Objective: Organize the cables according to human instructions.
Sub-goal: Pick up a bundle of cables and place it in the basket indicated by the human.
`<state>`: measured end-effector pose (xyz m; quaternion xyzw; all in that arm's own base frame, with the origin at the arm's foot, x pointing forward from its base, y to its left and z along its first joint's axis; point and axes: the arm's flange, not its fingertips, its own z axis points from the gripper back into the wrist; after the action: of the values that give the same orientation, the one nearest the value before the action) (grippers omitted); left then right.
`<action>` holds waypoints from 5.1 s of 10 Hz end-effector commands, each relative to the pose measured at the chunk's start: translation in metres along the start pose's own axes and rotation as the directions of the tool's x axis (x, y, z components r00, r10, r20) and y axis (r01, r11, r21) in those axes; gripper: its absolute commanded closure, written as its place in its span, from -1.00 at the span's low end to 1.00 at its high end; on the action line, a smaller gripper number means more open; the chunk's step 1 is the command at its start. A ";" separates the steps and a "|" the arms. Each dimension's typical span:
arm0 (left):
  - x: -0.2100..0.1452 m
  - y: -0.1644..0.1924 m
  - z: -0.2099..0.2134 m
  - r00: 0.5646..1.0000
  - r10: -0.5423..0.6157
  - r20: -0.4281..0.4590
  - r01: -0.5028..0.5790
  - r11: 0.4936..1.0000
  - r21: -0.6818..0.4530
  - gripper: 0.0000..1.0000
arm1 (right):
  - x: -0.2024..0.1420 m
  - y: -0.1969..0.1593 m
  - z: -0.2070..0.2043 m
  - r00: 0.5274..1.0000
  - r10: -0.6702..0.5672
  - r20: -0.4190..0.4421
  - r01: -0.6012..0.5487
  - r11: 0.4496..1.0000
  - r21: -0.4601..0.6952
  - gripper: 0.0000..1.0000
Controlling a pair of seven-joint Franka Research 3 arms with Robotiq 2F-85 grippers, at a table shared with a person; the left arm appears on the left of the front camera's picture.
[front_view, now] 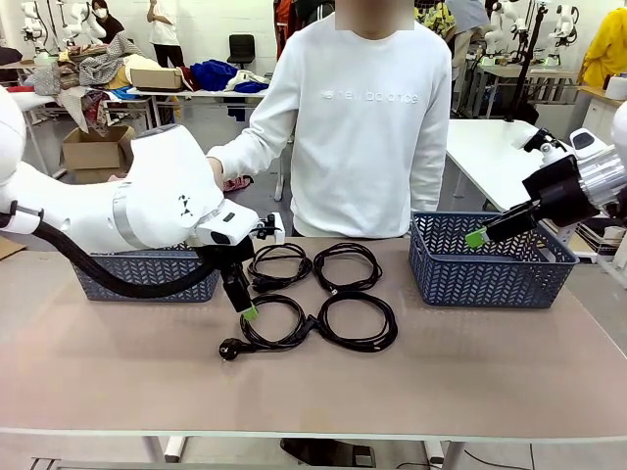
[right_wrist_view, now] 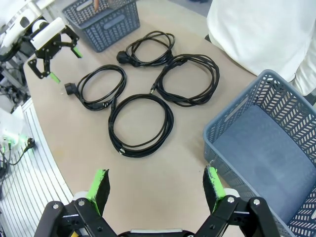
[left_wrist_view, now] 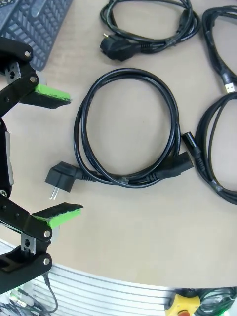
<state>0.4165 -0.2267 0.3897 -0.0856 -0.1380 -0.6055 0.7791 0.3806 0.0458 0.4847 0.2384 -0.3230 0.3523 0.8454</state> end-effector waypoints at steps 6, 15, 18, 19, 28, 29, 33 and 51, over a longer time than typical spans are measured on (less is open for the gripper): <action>0.041 -0.012 -0.052 0.992 -0.057 -0.111 0.056 0.998 -0.012 -1.00 | 0.000 -0.004 -0.001 1.000 0.023 0.017 -0.023 1.000 0.013 -0.99; 0.057 -0.009 -0.091 0.975 -0.076 -0.210 0.049 0.990 -0.129 -1.00 | 0.000 -0.004 -0.001 1.000 0.023 0.017 -0.023 1.000 0.013 -0.99; 0.057 -0.007 -0.098 0.971 -0.073 -0.228 0.044 0.991 -0.130 -1.00 | 0.000 -0.004 -0.001 1.000 0.023 0.017 -0.023 1.000 0.013 -0.99; 0.057 -0.006 -0.099 0.969 -0.069 -0.237 0.039 0.991 -0.129 -1.00 | 0.000 -0.004 -0.001 1.000 0.023 0.017 -0.023 1.000 0.013 -0.99; 0.058 -0.003 -0.106 0.967 -0.061 -0.248 0.027 0.990 -0.141 -0.19 | 0.000 -0.004 -0.001 1.000 0.023 0.017 -0.023 1.000 0.013 -0.99; 0.057 -0.003 -0.106 0.967 -0.059 -0.248 0.025 0.990 -0.140 -0.03 | 0.000 -0.004 -0.001 1.000 0.023 0.017 -0.023 1.000 0.013 -0.99; 0.057 -0.003 -0.105 0.966 -0.059 -0.253 0.023 0.989 -0.145 0.62 | 0.000 -0.004 -0.001 1.000 0.023 0.017 -0.023 1.000 0.013 -0.99; 0.094 0.048 0.124 0.966 -0.041 -0.256 0.067 0.993 0.092 1.00 | 0.000 -0.004 -0.001 1.000 0.023 0.017 -0.023 1.000 0.013 -0.99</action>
<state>0.4700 -0.2772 0.5346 0.0410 -0.0643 -0.6280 0.7744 0.3808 0.0449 0.4839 0.2365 -0.3224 0.3534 0.8457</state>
